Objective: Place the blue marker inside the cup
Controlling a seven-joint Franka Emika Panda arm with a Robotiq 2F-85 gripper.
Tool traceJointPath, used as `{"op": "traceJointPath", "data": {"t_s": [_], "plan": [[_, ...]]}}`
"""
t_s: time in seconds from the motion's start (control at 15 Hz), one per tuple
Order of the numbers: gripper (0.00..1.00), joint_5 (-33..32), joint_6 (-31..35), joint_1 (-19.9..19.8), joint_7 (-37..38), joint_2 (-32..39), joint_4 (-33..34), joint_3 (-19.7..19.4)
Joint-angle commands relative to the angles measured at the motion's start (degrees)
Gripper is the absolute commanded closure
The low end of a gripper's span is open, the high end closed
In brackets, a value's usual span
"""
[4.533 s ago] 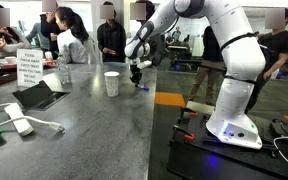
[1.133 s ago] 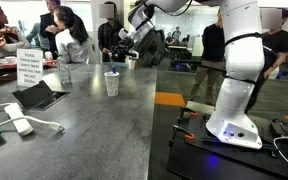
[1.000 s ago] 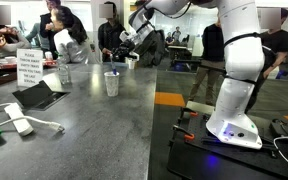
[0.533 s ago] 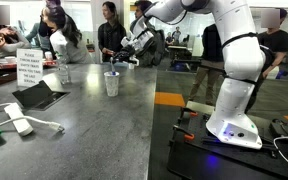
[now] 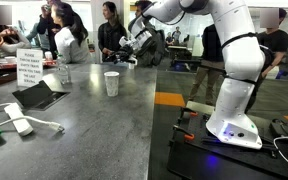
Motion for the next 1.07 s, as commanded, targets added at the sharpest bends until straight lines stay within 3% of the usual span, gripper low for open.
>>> {"op": "traceJointPath", "data": {"t_s": [0.0,0.33,1.0], "plan": [[0.0,-3.3,7.7,4.2,6.9,-3.6,-1.7,-2.6],[0.0,-11.8,19.5,8.6,19.6,-8.7,-3.7,-2.5],[0.0,-40.6,36.9,14.2,53.8,-14.0,-9.6,0.8]]}}
